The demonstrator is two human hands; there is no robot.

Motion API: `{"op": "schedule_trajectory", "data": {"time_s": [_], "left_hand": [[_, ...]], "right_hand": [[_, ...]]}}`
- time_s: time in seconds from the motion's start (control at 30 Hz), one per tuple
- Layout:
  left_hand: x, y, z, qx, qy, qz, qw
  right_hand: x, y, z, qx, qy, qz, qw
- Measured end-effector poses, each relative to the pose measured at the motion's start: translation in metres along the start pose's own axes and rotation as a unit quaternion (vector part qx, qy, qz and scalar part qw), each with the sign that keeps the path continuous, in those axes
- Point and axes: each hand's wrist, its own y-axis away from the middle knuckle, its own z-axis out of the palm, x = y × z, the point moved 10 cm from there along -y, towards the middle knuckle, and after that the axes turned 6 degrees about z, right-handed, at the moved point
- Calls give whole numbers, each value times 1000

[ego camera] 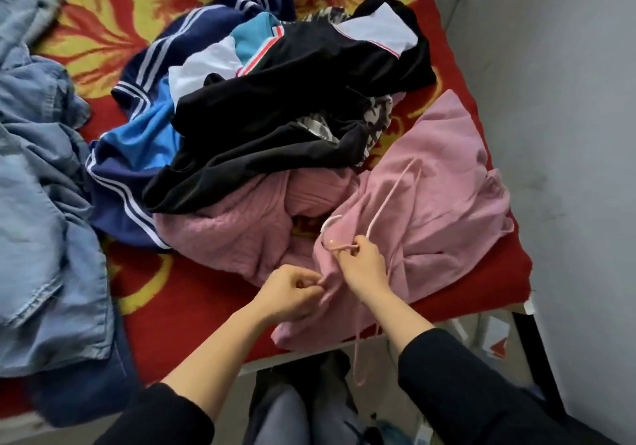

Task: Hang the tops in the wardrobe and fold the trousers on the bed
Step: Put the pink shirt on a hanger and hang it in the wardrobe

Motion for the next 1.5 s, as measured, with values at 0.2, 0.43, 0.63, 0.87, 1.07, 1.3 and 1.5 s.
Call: {"op": "schedule_trajectory", "data": {"time_s": [0.2,0.43,0.63,0.87,1.07,1.3,1.5], "left_hand": [[21,27,22,-145,131,-14,981],[86,12,-72,131,-167,66,975],[171,-5,-49,61,-295,197,933],[277,12,-51,93,-111,271,952],[374,48,-102,223,-144,269,926],[452,104,-169,345,-81,247,902],[515,170,-204,372,65,316,870]], "right_hand": [[3,6,-23,35,-50,29,998],[-26,37,-62,-61,-300,27,952],[-64,87,-100,-207,-300,-3,931],[-52,99,-198,-56,-260,-56,962],[-69,139,-263,193,-176,-162,952],[-128,207,-278,253,-210,-288,900],[-151,182,-248,217,-151,-246,932]]}}
